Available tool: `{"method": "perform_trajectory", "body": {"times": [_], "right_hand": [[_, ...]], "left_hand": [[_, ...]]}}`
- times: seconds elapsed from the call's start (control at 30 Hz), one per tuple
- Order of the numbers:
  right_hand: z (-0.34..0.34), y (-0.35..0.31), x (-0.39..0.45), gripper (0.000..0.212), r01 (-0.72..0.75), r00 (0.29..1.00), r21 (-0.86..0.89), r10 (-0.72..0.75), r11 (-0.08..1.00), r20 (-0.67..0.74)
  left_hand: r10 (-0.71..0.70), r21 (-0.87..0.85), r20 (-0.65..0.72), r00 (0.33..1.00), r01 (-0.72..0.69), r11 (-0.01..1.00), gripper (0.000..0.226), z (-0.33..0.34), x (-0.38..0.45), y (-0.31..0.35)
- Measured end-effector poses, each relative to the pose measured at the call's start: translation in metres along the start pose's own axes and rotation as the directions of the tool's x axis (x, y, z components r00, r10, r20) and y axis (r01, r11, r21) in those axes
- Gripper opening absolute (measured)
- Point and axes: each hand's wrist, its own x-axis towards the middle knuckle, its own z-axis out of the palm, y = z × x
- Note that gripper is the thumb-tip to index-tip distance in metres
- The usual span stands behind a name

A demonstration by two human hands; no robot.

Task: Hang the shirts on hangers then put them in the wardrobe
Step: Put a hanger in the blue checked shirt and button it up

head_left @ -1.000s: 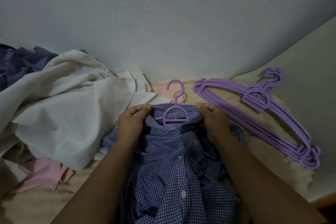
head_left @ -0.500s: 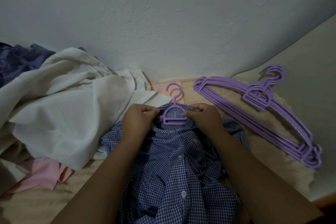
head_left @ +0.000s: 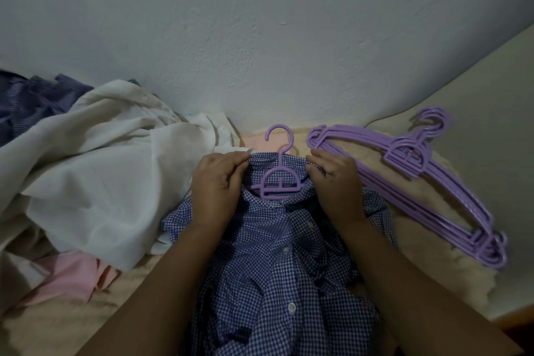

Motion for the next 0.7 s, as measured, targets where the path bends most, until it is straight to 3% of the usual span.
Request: {"method": "perform_trajectory", "body": {"times": [0.33, 0.47, 0.6, 0.7], "right_hand": [[-0.004, -0.003, -0.009, 0.031, -0.093, 0.996, 0.128, 0.091, 0.987, 0.02], [-0.003, -0.004, -0.014, 0.021, -0.096, 0.995, 0.168, 0.089, 0.981, 0.051], [-0.002, -0.002, -0.014, 0.04, 0.021, 0.998, 0.131, -0.029, 0.991, 0.058], [-0.003, -0.004, -0.01, 0.047, -0.002, 0.992, 0.053, -0.005, 0.999, 0.129]], "left_hand": [[-0.112, 0.0, 0.023, 0.993, 0.112, 0.994, 0.027, -0.001, -0.007, -0.001], [-0.057, -0.114, 0.003, 0.998, 0.057, 0.992, 0.023, 0.001, -0.01, 0.006], [-0.085, -0.095, 0.049, 0.995, 0.089, 0.991, 0.027, 0.0, -0.008, 0.009], [0.011, -0.054, 0.111, 0.994, -0.005, 0.999, 0.039, -0.003, -0.005, 0.008]]}}
